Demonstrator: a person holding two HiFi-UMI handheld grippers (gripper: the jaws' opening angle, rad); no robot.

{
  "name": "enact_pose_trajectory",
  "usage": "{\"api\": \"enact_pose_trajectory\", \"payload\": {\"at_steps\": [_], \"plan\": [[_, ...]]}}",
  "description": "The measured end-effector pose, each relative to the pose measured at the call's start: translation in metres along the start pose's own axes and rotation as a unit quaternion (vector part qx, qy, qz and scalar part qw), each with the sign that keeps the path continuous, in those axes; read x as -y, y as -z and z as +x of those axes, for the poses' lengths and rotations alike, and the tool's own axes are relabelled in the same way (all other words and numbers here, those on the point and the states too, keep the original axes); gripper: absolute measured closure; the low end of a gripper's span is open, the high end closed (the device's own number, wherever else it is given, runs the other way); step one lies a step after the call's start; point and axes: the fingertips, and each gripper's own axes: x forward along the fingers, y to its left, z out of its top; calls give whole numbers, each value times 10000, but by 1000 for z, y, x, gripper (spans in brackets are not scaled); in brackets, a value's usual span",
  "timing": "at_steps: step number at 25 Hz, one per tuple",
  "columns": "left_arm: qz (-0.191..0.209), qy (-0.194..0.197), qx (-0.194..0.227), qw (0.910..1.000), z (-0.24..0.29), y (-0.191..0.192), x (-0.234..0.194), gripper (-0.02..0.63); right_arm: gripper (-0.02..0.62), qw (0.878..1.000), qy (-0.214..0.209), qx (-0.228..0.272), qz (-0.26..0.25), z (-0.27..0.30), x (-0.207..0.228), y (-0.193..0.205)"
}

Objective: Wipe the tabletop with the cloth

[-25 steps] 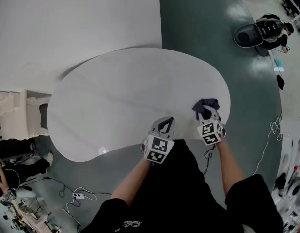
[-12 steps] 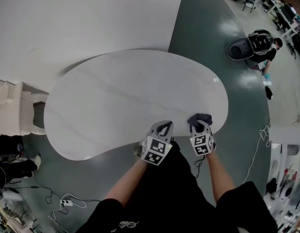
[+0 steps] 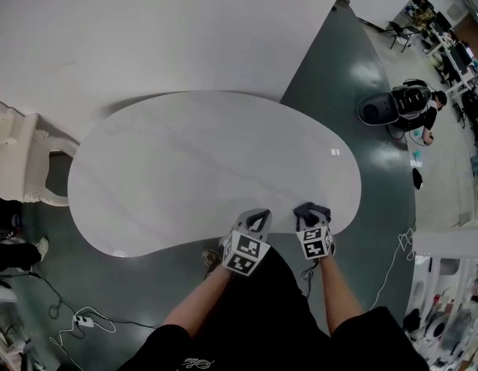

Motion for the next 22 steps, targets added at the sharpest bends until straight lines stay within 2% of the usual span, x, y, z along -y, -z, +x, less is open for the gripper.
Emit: {"api": "enact_pose_trajectory", "payload": {"at_steps": [4, 12, 22], "plan": [[94, -43, -242, 9997, 13, 1, -18, 598, 569, 10000, -81, -47, -20, 14, 9, -21], [158, -129, -605, 9980, 59, -16, -59, 598, 569, 9999, -72, 84, 45, 57, 60, -65], [290, -46, -963, 9949, 114, -38, -66, 598, 569, 9992, 82, 378, -82, 111, 145, -116]]}}
